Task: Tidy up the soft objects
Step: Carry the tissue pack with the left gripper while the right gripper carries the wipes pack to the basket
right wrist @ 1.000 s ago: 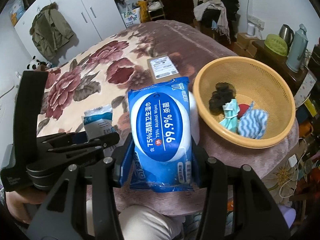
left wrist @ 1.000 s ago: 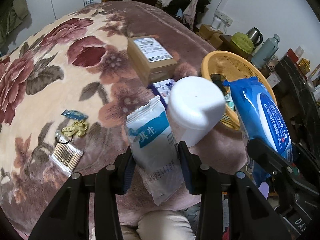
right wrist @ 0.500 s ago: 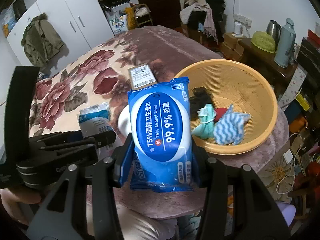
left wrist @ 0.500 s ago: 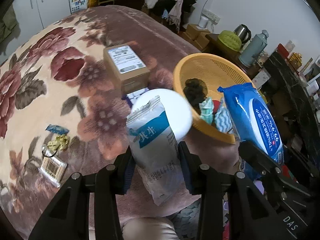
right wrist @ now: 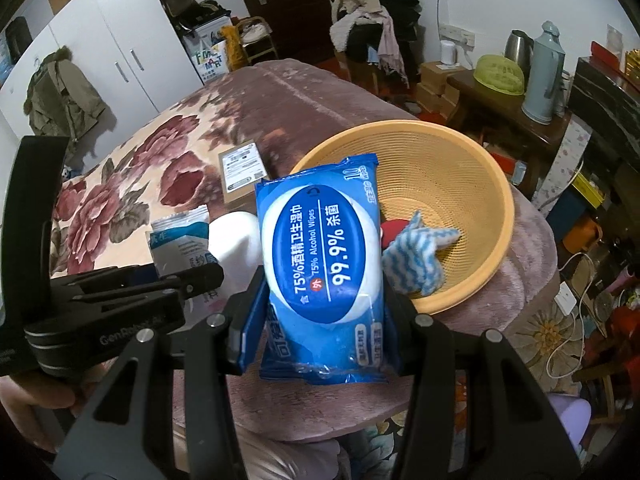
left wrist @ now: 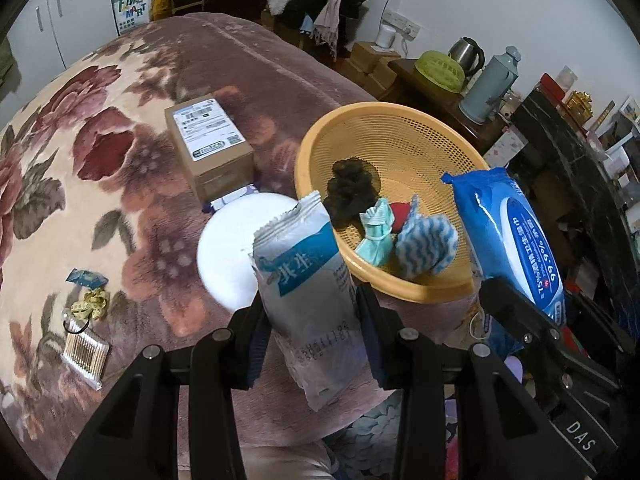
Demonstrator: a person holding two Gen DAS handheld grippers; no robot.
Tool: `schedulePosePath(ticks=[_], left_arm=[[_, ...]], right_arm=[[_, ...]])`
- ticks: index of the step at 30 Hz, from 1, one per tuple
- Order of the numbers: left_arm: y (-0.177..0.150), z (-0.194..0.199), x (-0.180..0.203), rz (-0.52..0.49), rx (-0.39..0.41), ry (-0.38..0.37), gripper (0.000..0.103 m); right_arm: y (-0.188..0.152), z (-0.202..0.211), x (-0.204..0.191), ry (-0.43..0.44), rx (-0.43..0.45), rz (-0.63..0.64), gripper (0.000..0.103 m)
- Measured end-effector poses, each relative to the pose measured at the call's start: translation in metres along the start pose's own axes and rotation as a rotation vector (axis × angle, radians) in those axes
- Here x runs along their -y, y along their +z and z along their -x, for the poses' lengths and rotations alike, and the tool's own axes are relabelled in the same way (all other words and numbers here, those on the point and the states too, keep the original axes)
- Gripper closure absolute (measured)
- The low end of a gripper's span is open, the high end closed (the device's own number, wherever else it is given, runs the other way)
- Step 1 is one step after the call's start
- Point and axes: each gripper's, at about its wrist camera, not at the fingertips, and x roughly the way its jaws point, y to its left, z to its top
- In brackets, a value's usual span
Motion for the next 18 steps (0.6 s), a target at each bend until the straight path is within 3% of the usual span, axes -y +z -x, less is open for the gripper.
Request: schedulePosePath(ticks=[18], left_arm=[[0.031, -0.008, 0.028, -0.016, 0.009, -0.047, 0.061]], right_arm=[[0.018, 0.009, 0.038, -0.045, 0.036, -0.074, 0.053]])
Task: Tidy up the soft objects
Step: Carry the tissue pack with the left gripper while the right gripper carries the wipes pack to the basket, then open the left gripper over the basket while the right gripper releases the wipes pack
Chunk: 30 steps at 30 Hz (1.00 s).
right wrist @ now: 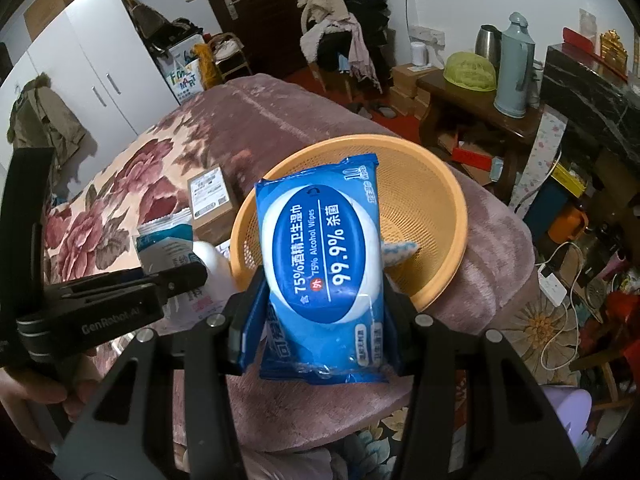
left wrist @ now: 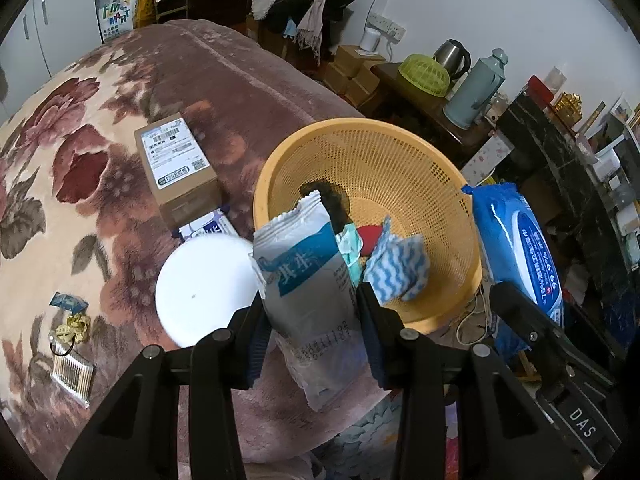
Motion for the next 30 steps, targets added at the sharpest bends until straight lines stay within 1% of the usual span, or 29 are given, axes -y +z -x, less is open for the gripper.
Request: schedulePosePath(ticks=[6, 21, 25, 27, 28, 29, 30], left_arm=[[0.01, -0.006, 0.006, 0.0, -0.005, -0.019, 0.061], [0.023, -0.029, 0.02, -0.007, -0.031, -0.047, 0.061], [0.029, -0.036, 0.025, -0.014, -0.027, -0.051, 0.061], [0.032, -0.041, 0.028, -0.02, -0.012, -0.056, 0.061], [0.034, -0.043, 0.029, -0.023, 0.0, -0.057, 0.059], [0.036, -0.046, 0.031, -0.028, 0.015, -0.06, 0.053], [0.037, -0.05, 0.031, -0.033, 0.022, -0.061, 0.035]], right_arm=[[0.007, -0.001, 0.008, -0.009, 0.009, -0.013, 0.053], [0.022, -0.008, 0.021, -0.02, 0.023, -0.051, 0.053], [0.031, -0.011, 0.023, -0.03, 0.038, -0.055, 0.053], [0.035, -0.013, 0.025, -0.035, 0.048, -0.058, 0.052], [0.037, -0.013, 0.027, -0.036, 0.062, -0.06, 0.051], [0.039, -0.014, 0.029, -0.035, 0.084, -0.061, 0.051], [0.042, -0.016, 0.032, -0.027, 0.1, -0.064, 0.049]])
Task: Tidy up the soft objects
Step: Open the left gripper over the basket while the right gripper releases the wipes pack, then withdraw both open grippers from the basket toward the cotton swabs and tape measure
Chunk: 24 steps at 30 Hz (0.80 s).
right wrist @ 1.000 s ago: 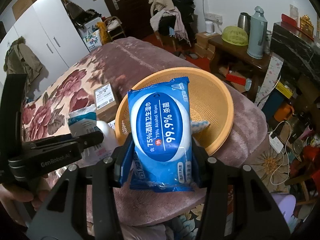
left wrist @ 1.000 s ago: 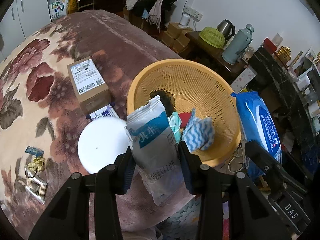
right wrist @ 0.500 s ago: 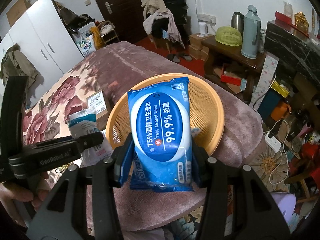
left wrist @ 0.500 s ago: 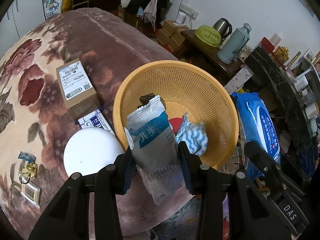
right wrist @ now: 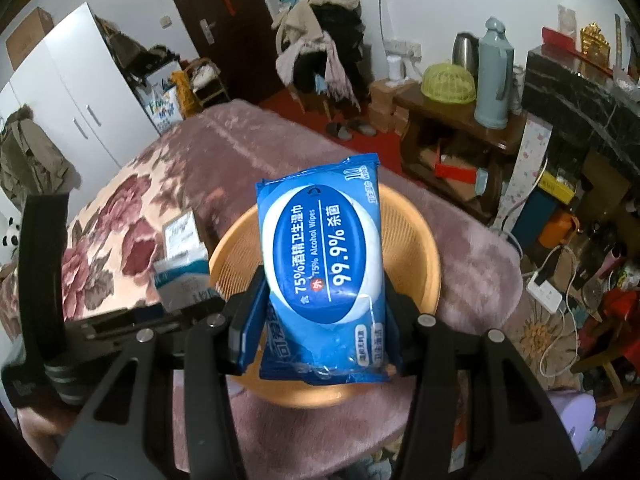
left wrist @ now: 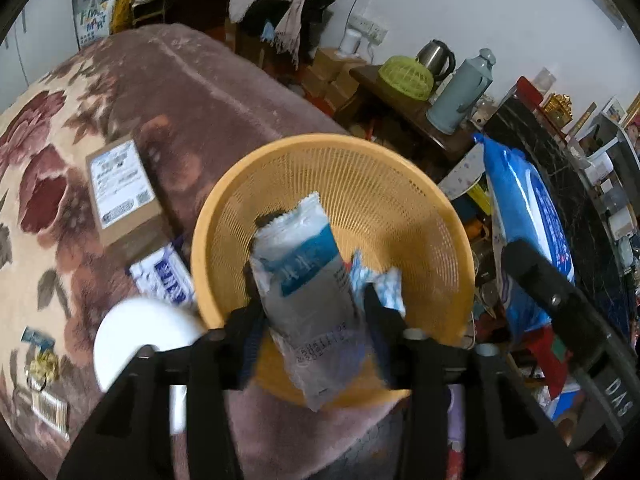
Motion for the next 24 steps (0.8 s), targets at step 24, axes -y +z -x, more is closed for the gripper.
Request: schedulePosePath(ticks=[24], left_arm=[[-0.021, 0.033, -0.021, 0.009, 0.028, 0.052, 0.001]], right_arm=[[-0.029, 0.007, 0.005, -0.008, -0.118, -0.043, 0.003]])
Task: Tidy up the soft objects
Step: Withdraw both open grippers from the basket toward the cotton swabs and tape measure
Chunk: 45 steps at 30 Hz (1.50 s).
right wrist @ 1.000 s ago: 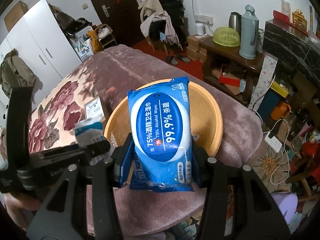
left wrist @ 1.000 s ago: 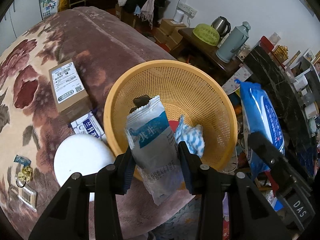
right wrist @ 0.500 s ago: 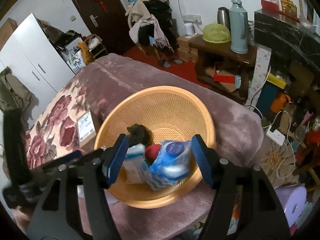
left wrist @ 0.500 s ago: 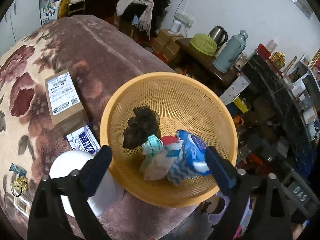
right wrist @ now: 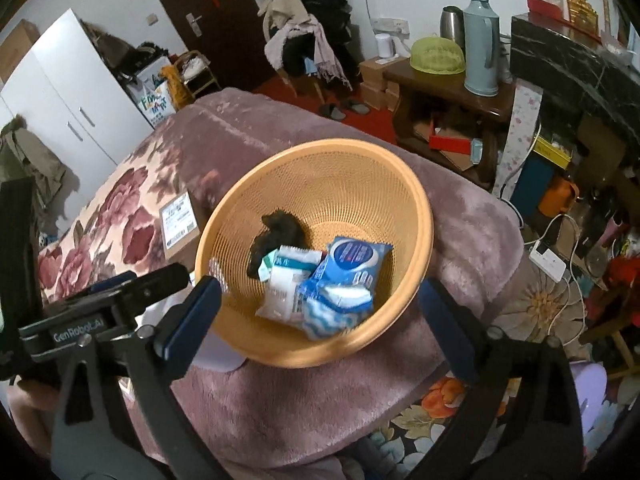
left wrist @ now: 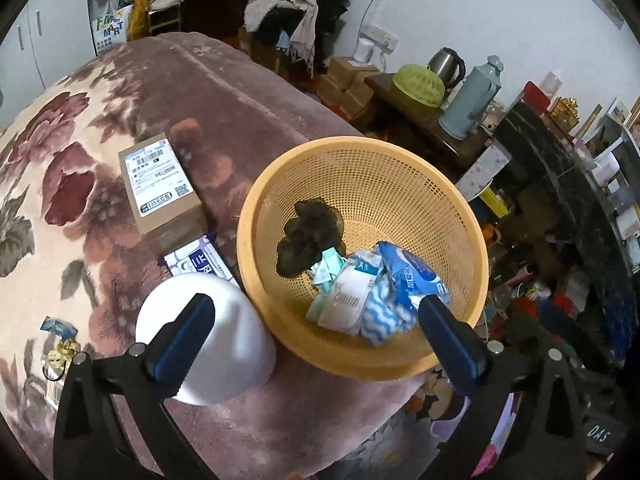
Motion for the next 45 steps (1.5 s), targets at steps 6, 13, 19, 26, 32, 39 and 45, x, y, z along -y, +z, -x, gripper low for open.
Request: schedulePosePath(ticks=[6, 13, 19, 26, 32, 39, 45], left_arm=[[-0.005, 0.008, -0.001, -0.011, 0.005, 0.005, 0.001], [-0.015, 0.016, -0.006, -0.017, 0.003, 0.006, 0.001], [-0.023, 0.025, -0.019, 0.007, 0.005, 0.006, 0.001], [-0.032, 0.037, -0.035, 0.025, 0.012, 0.003, 0.001], [-0.037, 0.049, -0.053, 0.049, 0.032, 0.012, 0.001], [-0.045, 0.059, -0.076, 0.078, 0.046, 0.013, 0.001], [-0.053, 0.067, -0.093, 0.102, 0.051, 0.008, 0.001]], right_arm=[[-0.004, 0.006, -0.003, -0.014, -0.009, 0.02, 0.0], [-0.007, 0.01, -0.013, -0.02, -0.016, 0.033, 0.0], [-0.012, 0.012, -0.025, -0.022, -0.022, 0.062, 0.0], [-0.018, 0.015, -0.044, -0.022, -0.026, 0.095, 0.0], [-0.022, 0.016, -0.059, -0.02, -0.034, 0.125, 0.0], [-0.028, 0.017, -0.081, -0.015, -0.038, 0.165, 0.0], [-0.033, 0.017, -0.101, -0.015, -0.043, 0.2, 0.0]])
